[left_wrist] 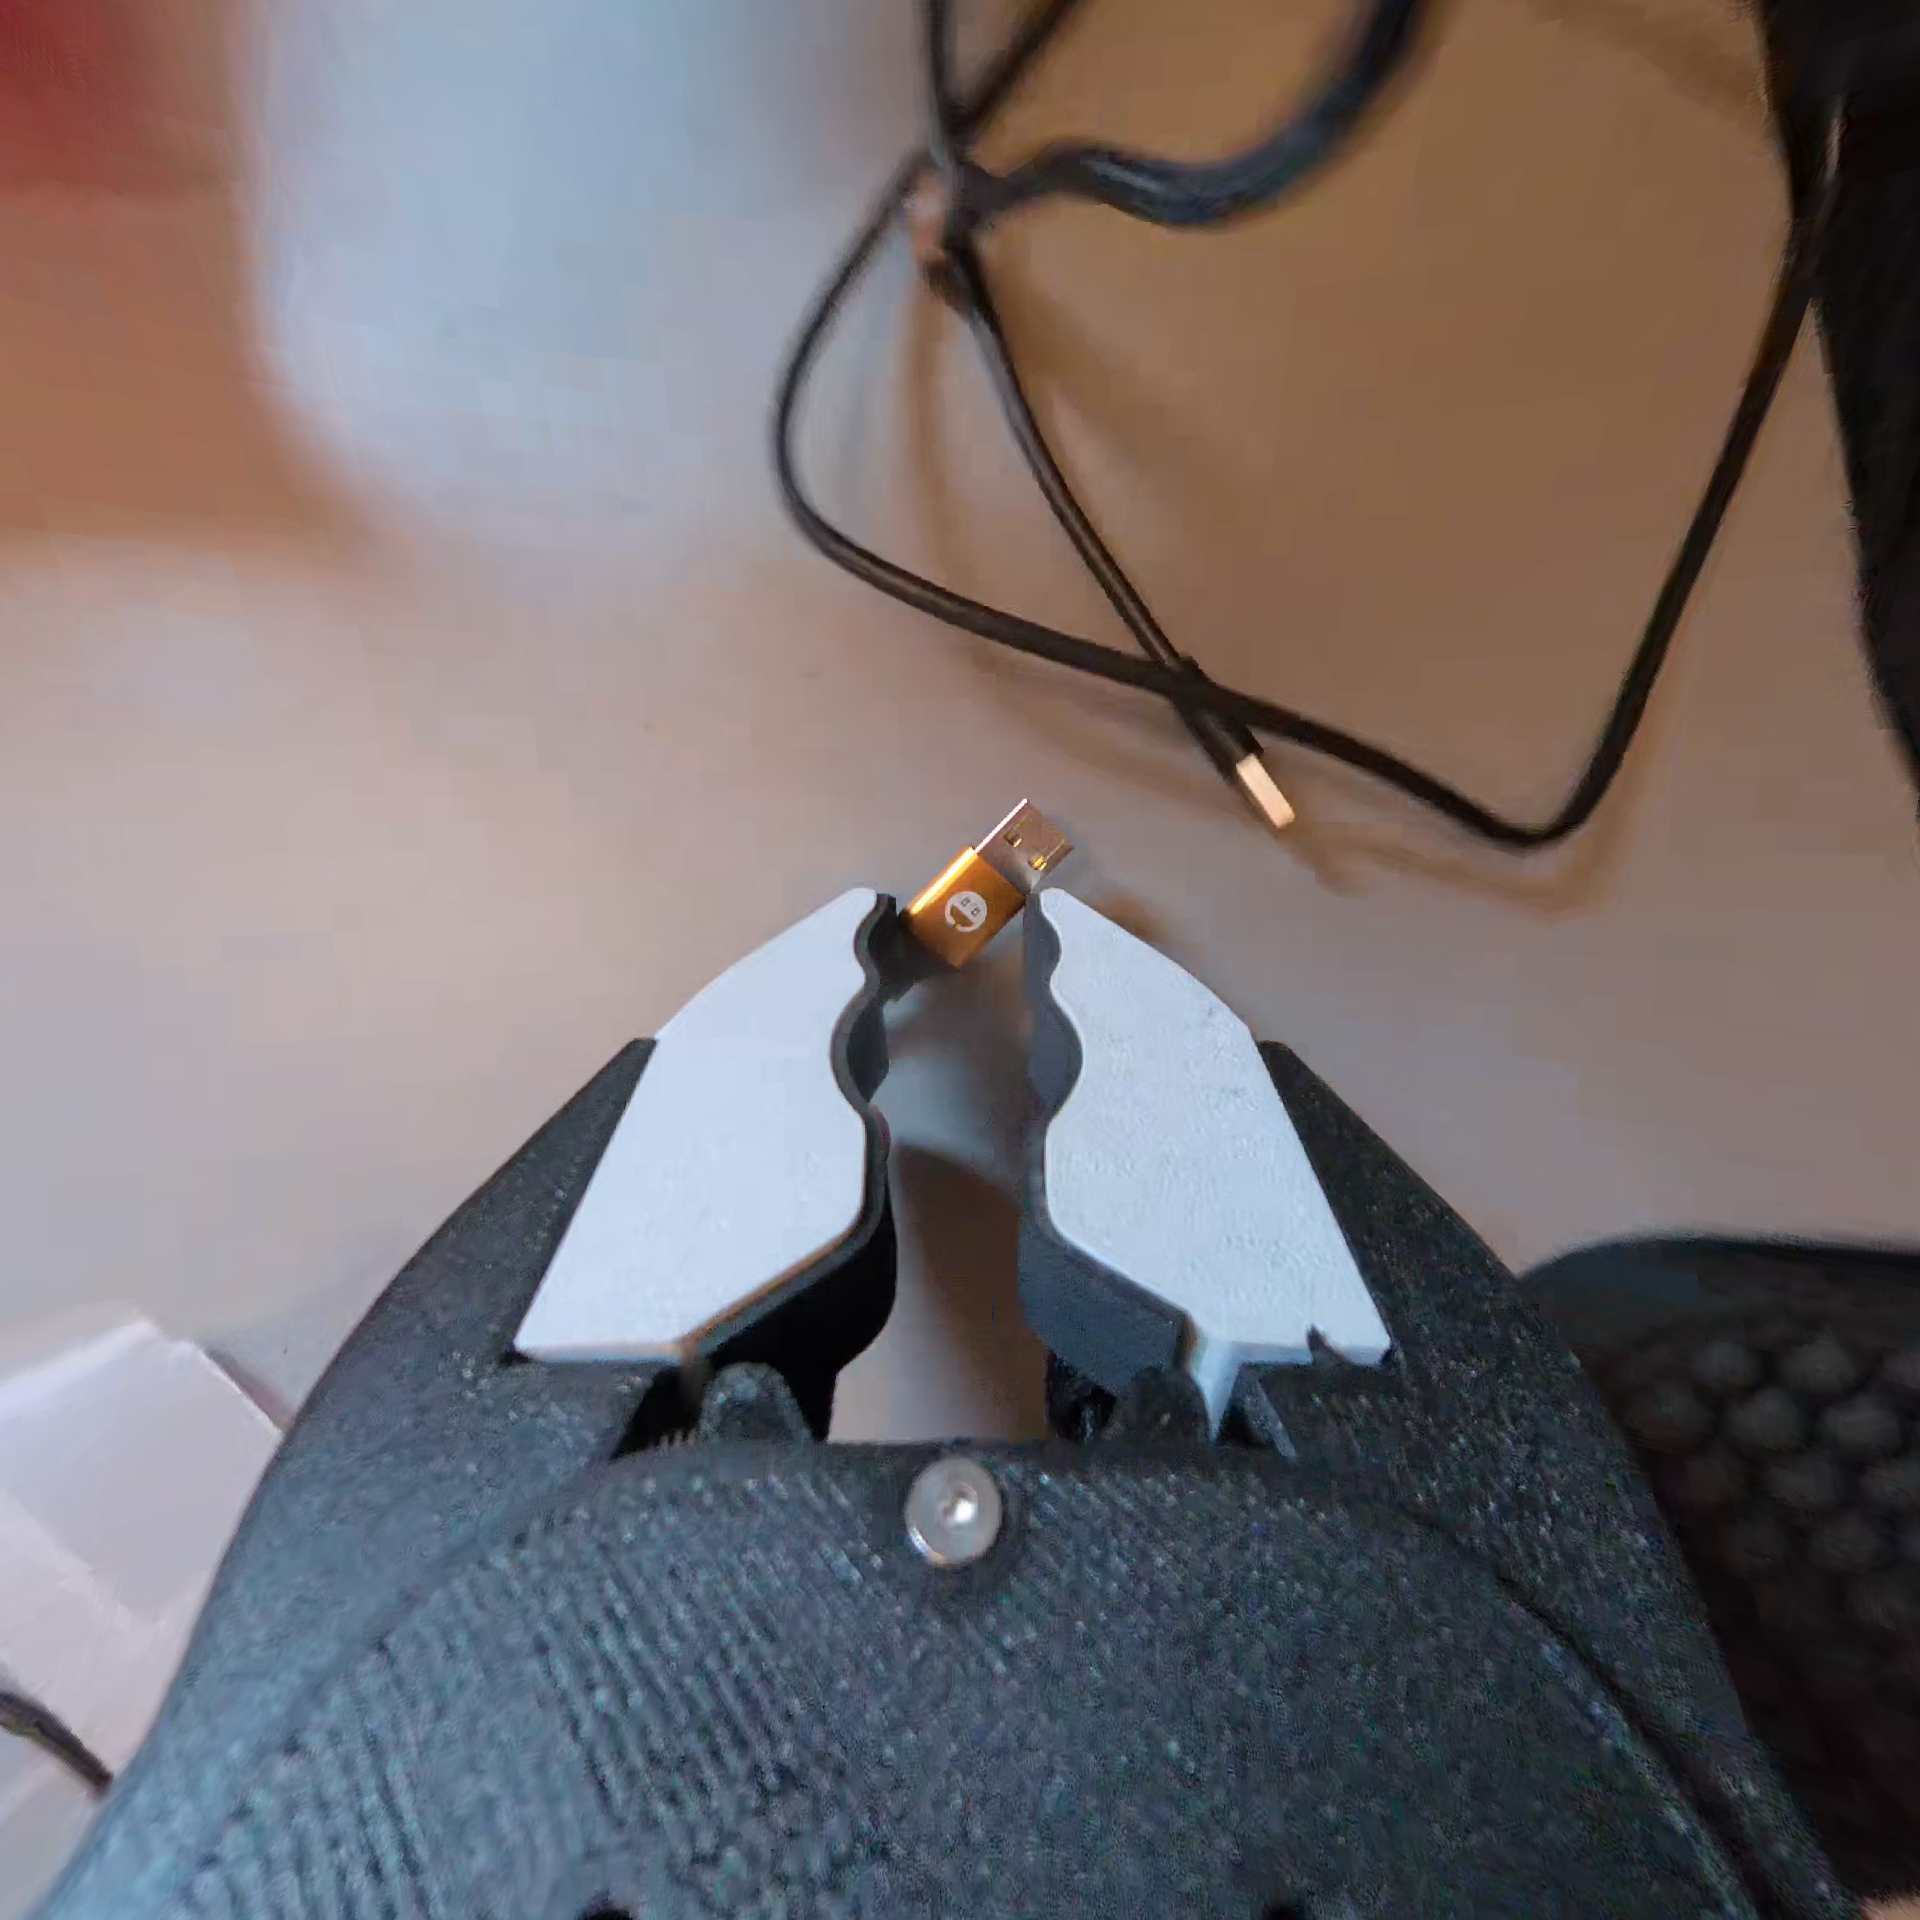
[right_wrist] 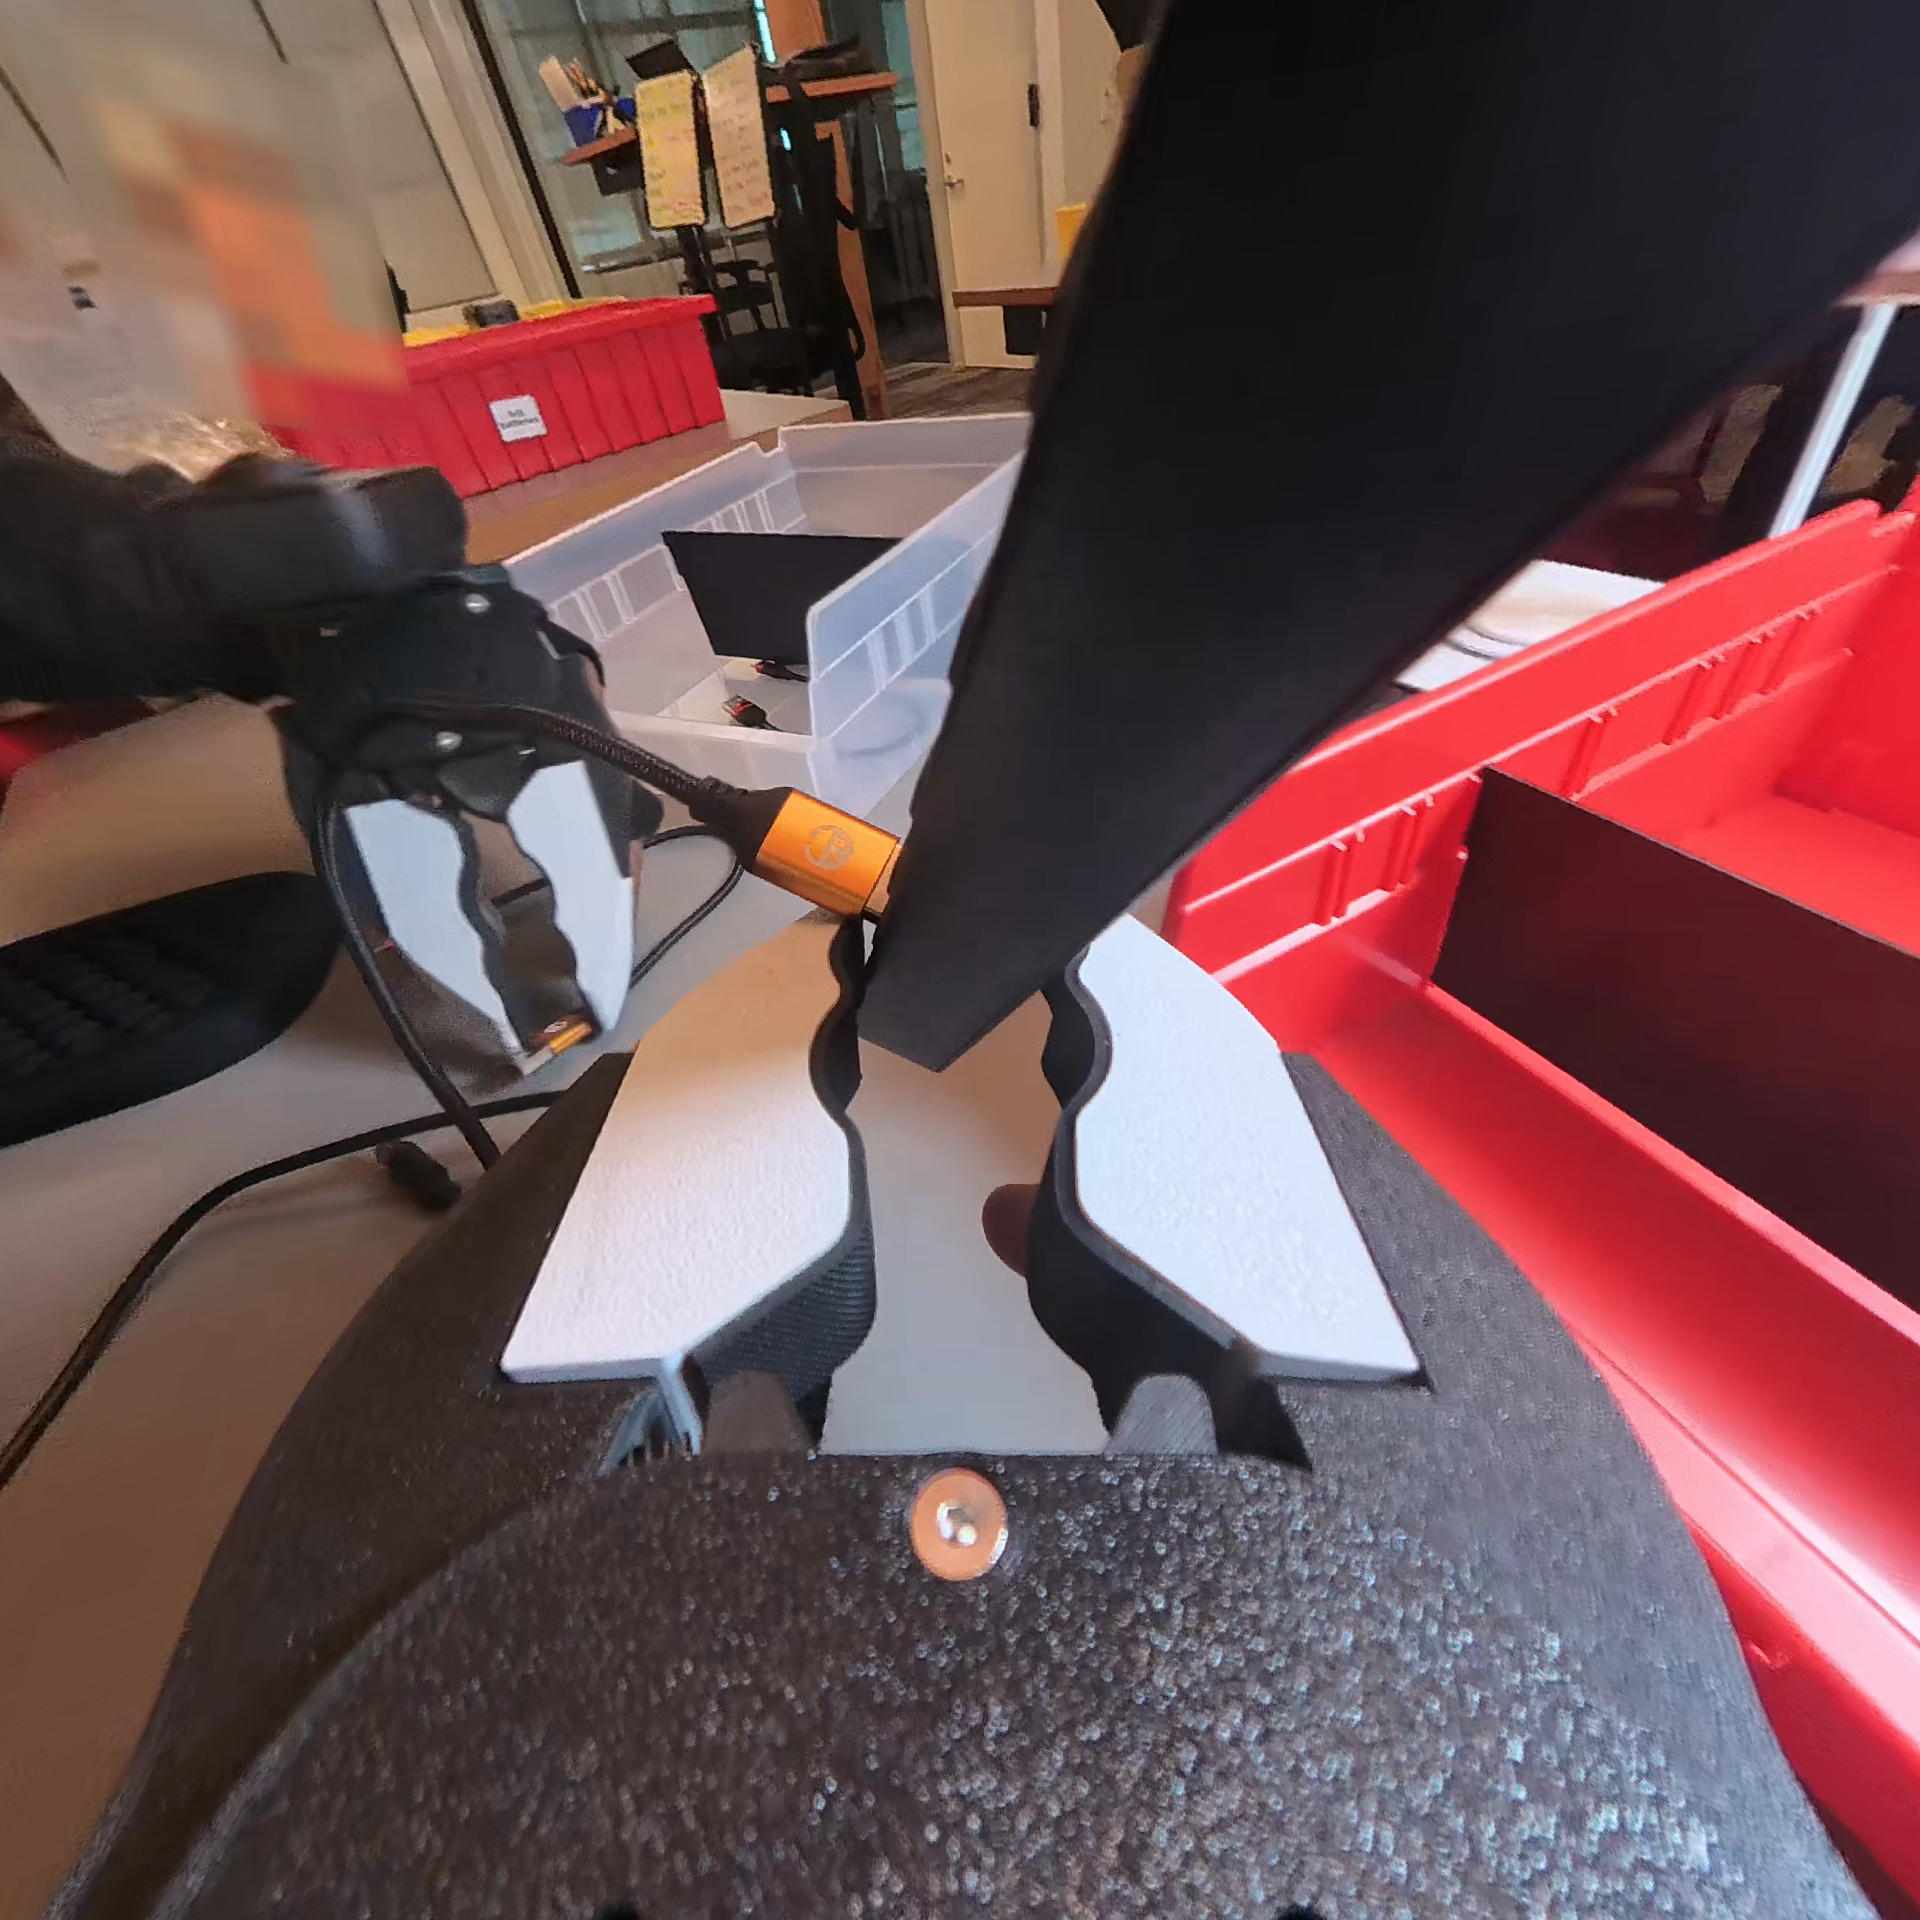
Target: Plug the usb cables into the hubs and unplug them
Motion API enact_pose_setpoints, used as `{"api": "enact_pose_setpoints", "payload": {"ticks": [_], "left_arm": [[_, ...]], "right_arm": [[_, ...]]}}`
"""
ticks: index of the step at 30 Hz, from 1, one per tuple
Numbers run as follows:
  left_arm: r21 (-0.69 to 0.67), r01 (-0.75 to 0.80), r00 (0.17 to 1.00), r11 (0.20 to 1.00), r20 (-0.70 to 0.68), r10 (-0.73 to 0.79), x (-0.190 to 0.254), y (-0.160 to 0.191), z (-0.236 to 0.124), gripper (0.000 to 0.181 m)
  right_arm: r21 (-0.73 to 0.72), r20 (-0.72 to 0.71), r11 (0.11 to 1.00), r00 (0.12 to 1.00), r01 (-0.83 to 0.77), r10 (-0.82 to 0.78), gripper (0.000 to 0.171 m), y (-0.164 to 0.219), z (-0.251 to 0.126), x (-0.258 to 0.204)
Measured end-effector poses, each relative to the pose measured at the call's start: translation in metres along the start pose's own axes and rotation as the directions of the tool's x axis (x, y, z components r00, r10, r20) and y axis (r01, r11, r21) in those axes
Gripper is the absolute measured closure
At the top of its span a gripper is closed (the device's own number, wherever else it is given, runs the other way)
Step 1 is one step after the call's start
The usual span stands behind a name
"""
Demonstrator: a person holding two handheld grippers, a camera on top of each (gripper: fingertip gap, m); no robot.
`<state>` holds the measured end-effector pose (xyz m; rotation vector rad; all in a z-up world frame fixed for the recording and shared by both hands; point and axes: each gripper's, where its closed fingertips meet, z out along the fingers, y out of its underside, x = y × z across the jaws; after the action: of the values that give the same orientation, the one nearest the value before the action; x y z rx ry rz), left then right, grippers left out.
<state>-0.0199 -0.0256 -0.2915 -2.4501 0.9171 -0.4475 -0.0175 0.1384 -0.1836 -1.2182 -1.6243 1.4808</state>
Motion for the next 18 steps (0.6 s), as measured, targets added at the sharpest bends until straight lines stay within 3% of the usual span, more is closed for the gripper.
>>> {"api": "enact_pose_setpoints", "payload": {"ticks": [5,10,16,18], "left_arm": [[0.313,0.216,0.975,0.925,-0.021,-0.221,-0.015,-0.020,-0.020,0.158],[0.476,0.268,0.953,0.838,-0.003,-0.303,-0.032,-0.042,-0.029,0.157],[0.510,0.257,0.921,0.821,0.128,-0.368,-0.056,-0.054,-0.018,0.158],[0.453,0.229,0.907,0.862,0.222,-0.358,-0.063,-0.045,-0.012,0.158]], "right_arm": [[0.002,0.024,1.000,0.999,0.029,-0.029,0.138,-0.003,0.000,-0.009],[0.018,0.043,0.999,0.998,0.043,-0.043,0.139,-0.006,-0.002,-0.012],[0.010,0.061,1.000,0.998,0.017,-0.017,0.139,-0.001,0.000,-0.013],[0.007,0.072,1.000,0.997,-0.002,0.001,0.139,0.000,0.001,-0.014]]}}
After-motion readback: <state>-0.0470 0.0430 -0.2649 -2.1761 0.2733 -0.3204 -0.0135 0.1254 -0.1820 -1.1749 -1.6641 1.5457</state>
